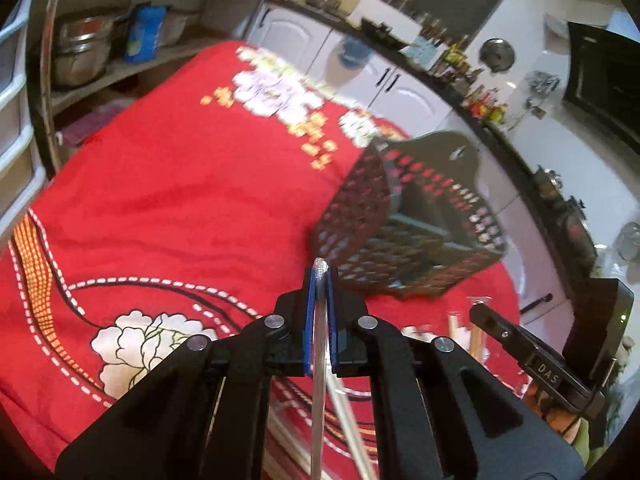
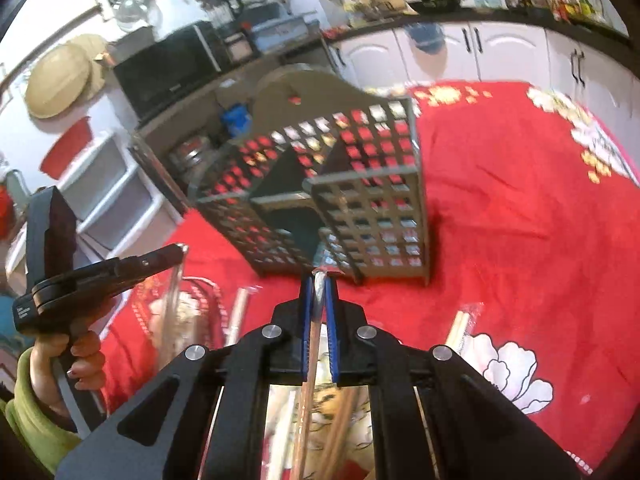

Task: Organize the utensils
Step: 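Lift the chopsticks with the right tool and lower them into the grey caddy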

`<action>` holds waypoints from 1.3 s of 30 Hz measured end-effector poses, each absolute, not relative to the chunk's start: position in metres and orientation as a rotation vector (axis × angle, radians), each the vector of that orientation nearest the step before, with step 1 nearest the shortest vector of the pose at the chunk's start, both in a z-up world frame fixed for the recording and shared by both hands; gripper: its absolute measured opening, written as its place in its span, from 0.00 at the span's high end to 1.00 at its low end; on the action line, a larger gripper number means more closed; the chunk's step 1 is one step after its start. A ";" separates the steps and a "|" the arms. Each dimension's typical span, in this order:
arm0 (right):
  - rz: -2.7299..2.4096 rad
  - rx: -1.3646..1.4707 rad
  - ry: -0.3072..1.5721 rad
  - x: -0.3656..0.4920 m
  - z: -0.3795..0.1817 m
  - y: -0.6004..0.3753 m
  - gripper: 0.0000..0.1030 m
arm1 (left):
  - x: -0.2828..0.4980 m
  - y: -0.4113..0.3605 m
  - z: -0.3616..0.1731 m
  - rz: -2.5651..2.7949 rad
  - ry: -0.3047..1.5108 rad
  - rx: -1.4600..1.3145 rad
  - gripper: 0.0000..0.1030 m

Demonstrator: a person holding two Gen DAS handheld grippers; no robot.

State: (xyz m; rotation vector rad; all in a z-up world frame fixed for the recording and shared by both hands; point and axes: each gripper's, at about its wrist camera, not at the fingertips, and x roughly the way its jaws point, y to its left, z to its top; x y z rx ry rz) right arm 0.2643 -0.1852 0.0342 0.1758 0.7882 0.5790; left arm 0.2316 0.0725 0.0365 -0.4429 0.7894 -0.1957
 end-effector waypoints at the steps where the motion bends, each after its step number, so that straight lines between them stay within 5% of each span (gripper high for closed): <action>1: 0.593 0.173 0.770 0.260 0.042 -0.185 0.94 | 0.229 0.070 0.043 -0.207 0.775 -0.437 0.99; 39: 0.631 0.164 0.235 0.275 0.222 -0.214 0.94 | 0.251 0.033 0.208 -0.279 0.392 -0.289 0.99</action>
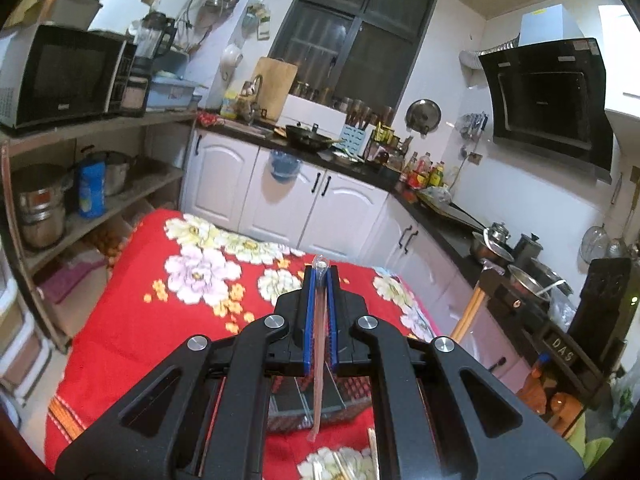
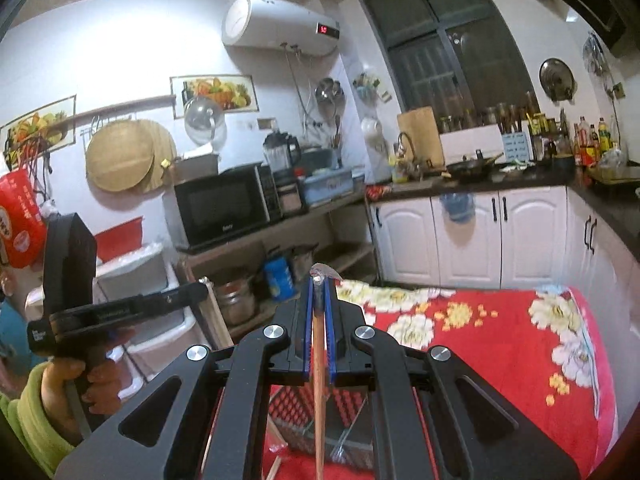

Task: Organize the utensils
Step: 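Lift the chopsticks with the right tool and lower them into the grey caddy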

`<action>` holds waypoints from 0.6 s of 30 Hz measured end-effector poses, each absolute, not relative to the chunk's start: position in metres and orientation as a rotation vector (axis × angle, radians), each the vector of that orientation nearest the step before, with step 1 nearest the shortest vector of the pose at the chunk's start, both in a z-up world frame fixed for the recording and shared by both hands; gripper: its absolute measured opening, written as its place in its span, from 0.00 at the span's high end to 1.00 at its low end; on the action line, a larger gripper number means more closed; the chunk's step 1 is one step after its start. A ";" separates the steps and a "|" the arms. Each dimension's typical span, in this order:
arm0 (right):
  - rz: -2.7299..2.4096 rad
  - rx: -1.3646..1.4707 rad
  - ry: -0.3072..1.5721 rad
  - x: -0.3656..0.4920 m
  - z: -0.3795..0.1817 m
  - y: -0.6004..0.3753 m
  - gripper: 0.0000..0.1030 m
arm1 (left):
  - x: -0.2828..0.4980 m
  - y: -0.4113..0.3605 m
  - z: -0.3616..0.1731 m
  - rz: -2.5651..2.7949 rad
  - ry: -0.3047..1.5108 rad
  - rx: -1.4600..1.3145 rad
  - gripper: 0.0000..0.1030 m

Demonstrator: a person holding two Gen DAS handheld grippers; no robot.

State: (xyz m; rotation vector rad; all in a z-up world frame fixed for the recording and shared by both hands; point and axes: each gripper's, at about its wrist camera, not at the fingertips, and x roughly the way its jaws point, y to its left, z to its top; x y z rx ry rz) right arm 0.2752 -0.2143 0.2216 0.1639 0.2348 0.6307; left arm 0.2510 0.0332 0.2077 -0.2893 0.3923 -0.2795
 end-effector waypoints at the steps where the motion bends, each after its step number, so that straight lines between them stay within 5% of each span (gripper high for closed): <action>1: 0.626 0.161 0.217 0.279 0.224 -0.214 0.94 | 0.253 0.032 0.210 -0.274 0.385 -0.285 0.99; 18: 0.514 0.106 0.161 0.328 0.191 -0.206 0.94 | 0.284 0.024 0.179 -0.176 0.343 -0.215 0.99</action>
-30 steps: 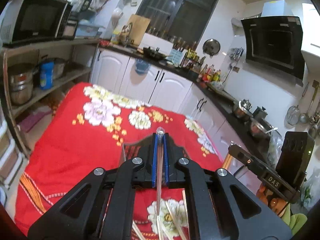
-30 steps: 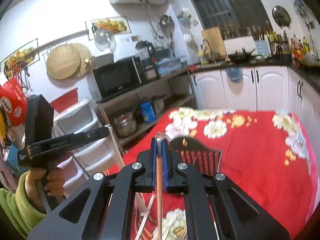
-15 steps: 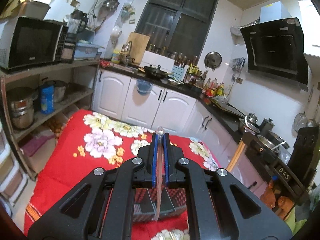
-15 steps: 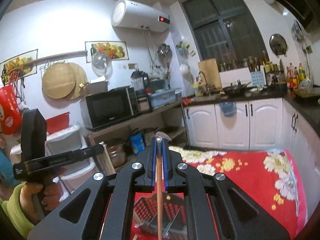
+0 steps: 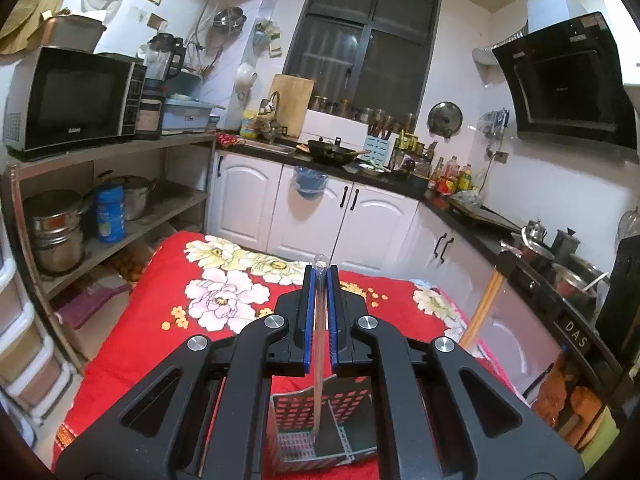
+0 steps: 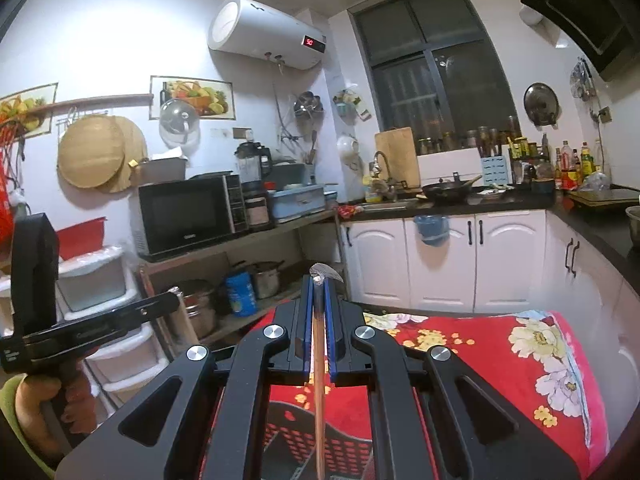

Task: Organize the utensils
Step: 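Lift the chopsticks with the right tool and lower them into the grey caddy, then open the right tool to release the chopsticks into the caddy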

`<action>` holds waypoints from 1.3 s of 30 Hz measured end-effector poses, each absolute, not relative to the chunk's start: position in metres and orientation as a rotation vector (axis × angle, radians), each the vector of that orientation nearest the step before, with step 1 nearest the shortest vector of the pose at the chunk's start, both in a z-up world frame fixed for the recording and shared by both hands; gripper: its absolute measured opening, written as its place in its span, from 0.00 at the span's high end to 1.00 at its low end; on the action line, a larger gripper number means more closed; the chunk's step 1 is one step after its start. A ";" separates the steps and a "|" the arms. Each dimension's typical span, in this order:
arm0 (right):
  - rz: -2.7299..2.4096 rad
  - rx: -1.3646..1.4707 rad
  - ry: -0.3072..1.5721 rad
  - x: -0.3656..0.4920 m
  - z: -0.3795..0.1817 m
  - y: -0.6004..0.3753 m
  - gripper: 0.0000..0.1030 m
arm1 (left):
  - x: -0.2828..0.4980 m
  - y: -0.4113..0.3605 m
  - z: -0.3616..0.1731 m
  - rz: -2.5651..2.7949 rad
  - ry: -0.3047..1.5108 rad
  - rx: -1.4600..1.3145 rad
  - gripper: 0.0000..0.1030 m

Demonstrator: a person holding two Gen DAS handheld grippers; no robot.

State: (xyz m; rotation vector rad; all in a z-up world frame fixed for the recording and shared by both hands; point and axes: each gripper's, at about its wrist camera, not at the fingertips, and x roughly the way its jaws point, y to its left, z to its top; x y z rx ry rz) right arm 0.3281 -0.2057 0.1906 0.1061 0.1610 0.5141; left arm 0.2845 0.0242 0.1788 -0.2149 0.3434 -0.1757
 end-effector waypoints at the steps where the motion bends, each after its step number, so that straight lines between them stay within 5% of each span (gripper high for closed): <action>1: 0.509 0.100 0.160 0.330 0.187 -0.205 0.94 | 0.285 0.024 0.176 -0.175 0.348 -0.216 0.99; 35: 0.400 0.077 0.362 0.354 0.111 -0.199 0.93 | 0.286 0.021 0.108 -0.181 0.436 -0.174 0.98; 39: 0.395 0.095 0.374 0.351 0.110 -0.205 0.71 | 0.283 0.018 0.106 -0.181 0.451 -0.152 0.96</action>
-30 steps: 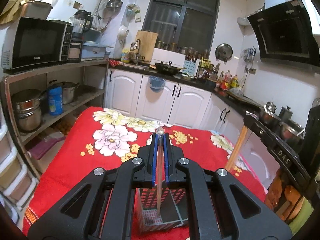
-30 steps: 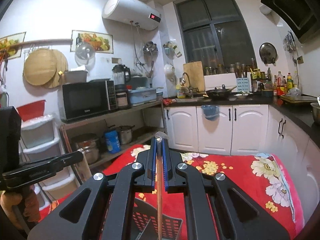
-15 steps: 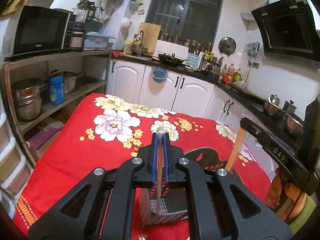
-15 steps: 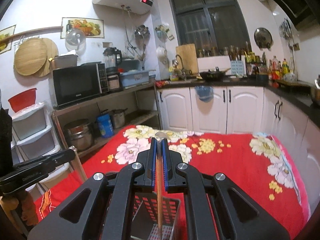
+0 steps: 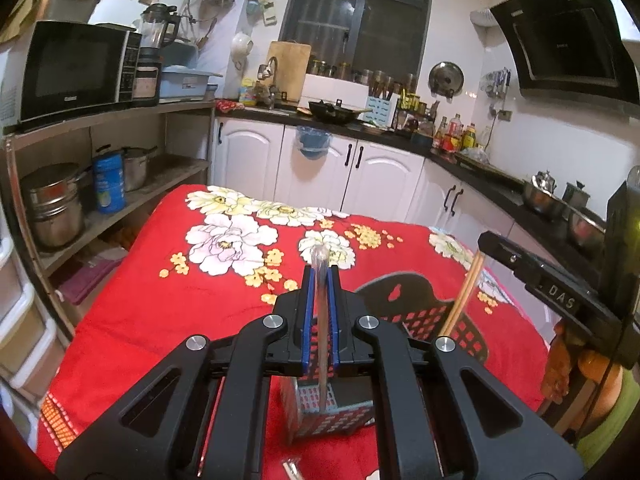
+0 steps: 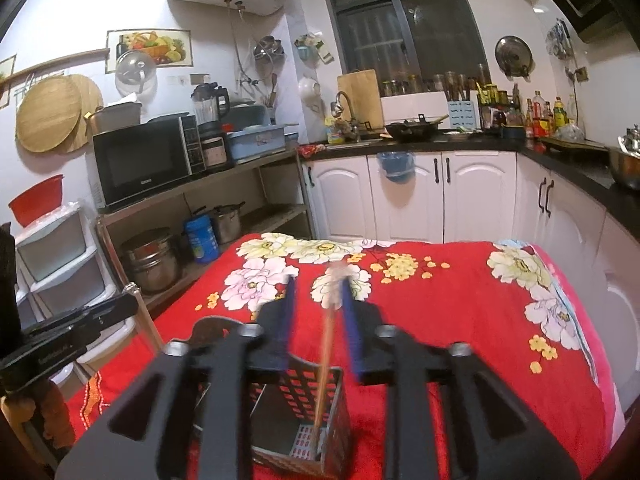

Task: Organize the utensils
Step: 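Open the right tool to release the chopsticks into the caddy, then lower the right tool onto another chopstick pair and close it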

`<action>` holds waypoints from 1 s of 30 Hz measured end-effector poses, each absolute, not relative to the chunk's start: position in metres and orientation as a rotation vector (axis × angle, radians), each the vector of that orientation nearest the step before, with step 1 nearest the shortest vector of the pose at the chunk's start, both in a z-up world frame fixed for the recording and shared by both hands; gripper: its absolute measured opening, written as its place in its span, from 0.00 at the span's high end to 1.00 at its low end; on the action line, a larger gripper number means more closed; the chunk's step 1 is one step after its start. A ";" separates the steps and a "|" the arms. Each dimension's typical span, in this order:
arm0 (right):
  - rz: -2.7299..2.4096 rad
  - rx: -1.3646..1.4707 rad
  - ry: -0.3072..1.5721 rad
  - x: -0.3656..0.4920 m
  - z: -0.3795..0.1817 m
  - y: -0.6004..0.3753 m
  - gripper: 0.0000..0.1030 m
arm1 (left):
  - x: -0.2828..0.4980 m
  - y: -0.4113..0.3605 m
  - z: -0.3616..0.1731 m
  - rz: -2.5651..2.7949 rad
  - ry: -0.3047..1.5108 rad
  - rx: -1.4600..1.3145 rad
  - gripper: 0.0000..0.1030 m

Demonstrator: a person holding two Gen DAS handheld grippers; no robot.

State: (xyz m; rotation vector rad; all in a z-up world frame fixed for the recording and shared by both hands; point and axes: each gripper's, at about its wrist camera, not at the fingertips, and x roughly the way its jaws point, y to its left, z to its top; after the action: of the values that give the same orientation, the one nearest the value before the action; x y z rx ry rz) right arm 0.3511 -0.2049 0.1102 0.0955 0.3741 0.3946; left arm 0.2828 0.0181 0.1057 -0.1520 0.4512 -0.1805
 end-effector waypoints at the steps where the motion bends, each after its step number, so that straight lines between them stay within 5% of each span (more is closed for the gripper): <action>1: 0.396 0.102 0.379 0.350 0.110 -0.206 0.70 | 0.282 0.018 0.105 -0.180 0.455 -0.153 0.93; 18: 0.390 0.076 0.376 0.316 0.110 -0.217 0.29 | 0.251 0.023 0.104 -0.151 0.453 -0.188 0.31; 20: 0.392 0.079 0.373 0.310 0.110 -0.220 0.26 | 0.245 0.024 0.105 -0.147 0.444 -0.193 0.15; 30: 0.398 0.091 0.365 0.278 0.112 -0.225 0.19 | 0.210 0.023 0.102 -0.132 0.425 -0.176 0.11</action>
State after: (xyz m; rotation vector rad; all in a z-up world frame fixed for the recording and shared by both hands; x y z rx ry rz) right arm 0.2781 -0.2254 0.1118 0.0912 0.3652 0.3983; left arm 0.2103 0.0234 0.1024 -0.1760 0.4248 -0.1320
